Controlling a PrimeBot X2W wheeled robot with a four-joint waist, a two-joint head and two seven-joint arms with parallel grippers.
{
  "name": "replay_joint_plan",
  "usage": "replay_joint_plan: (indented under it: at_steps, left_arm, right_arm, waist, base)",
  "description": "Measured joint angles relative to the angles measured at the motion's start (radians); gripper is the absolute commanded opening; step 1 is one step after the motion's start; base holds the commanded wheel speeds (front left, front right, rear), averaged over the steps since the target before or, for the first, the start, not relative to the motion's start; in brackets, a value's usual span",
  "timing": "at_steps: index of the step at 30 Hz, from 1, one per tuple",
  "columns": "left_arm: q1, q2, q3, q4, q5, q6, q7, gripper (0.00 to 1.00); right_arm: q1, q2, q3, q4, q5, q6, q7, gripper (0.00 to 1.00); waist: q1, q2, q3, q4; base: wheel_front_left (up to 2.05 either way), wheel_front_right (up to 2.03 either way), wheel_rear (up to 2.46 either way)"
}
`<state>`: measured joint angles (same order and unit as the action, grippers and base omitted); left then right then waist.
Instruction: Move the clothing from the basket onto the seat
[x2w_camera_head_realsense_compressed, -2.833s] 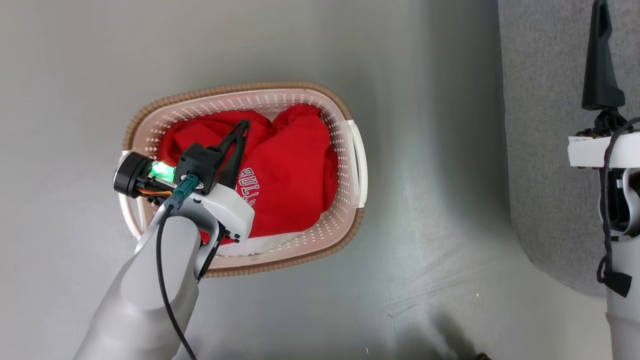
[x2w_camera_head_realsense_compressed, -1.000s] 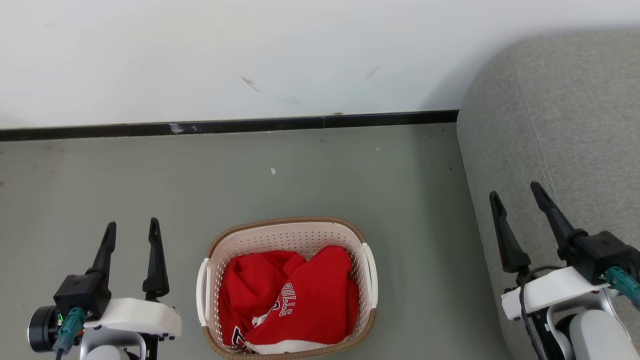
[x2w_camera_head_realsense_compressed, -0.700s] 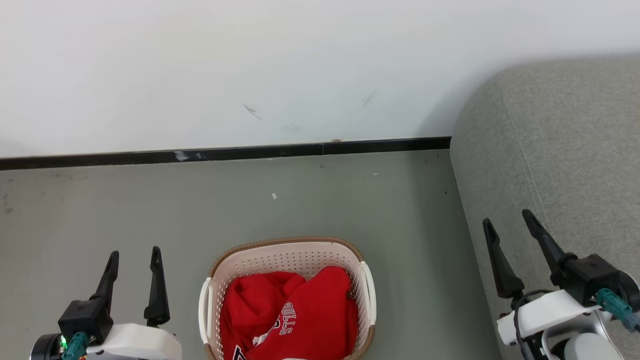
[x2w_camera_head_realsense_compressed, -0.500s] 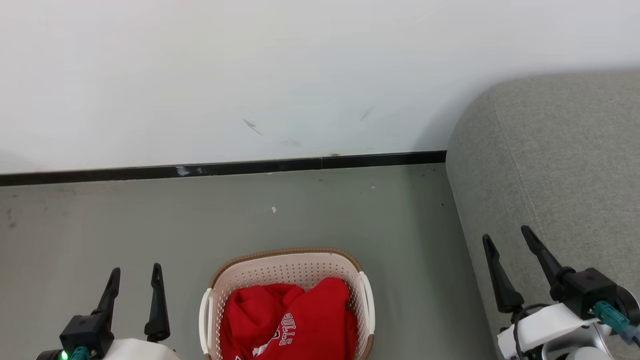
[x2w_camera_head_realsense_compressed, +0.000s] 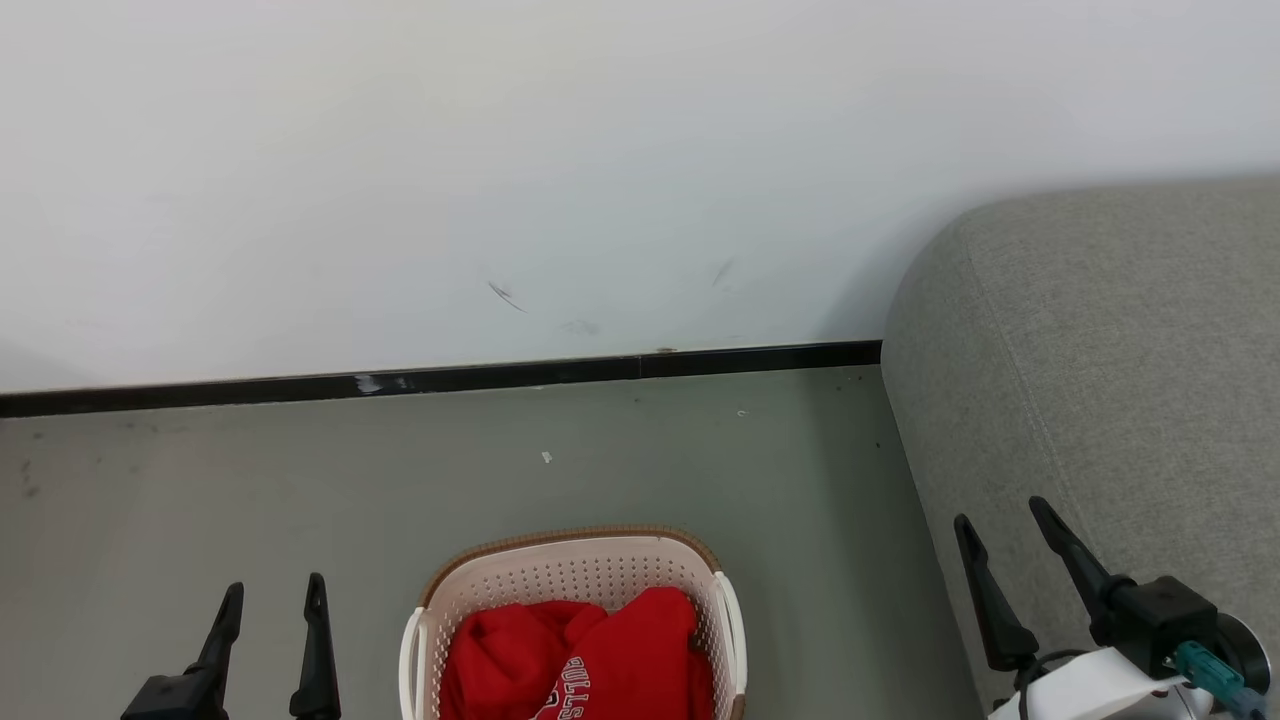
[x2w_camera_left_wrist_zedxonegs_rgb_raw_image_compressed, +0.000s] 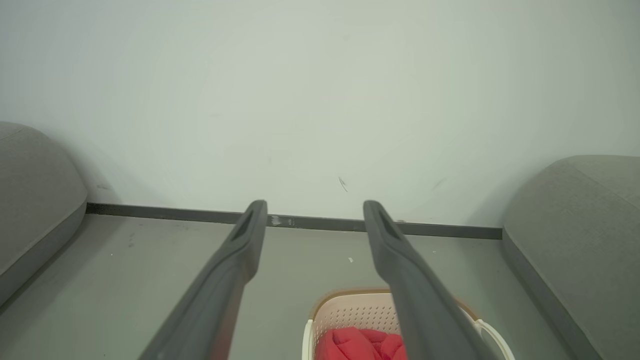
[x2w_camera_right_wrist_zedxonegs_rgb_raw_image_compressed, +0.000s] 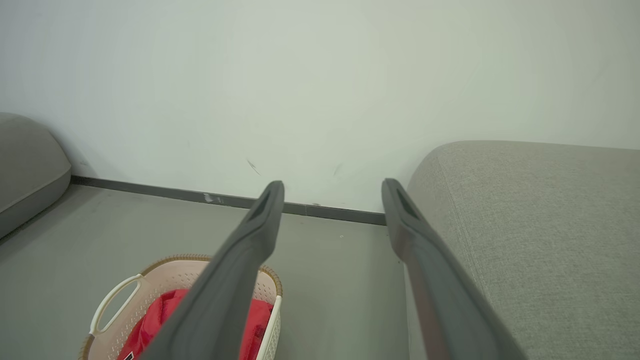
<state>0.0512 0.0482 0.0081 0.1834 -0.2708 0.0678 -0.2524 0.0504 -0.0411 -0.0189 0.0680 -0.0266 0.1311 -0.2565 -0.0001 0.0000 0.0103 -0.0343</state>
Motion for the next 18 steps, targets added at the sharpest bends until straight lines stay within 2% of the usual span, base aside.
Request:
replay_joint_plan:
  at_steps: [18]
  left_arm:
    - [0.019, 0.014, -0.009, -0.037, 0.000, -0.002, 0.005, 1.00]
  right_arm:
    - [0.013, 0.001, 0.005, -0.040, 0.018, 0.000, 0.000, 1.00]
  waist:
    - [0.0001, 0.0000, 0.029, -0.005]
  base:
    - [0.00, 0.00, 0.00]
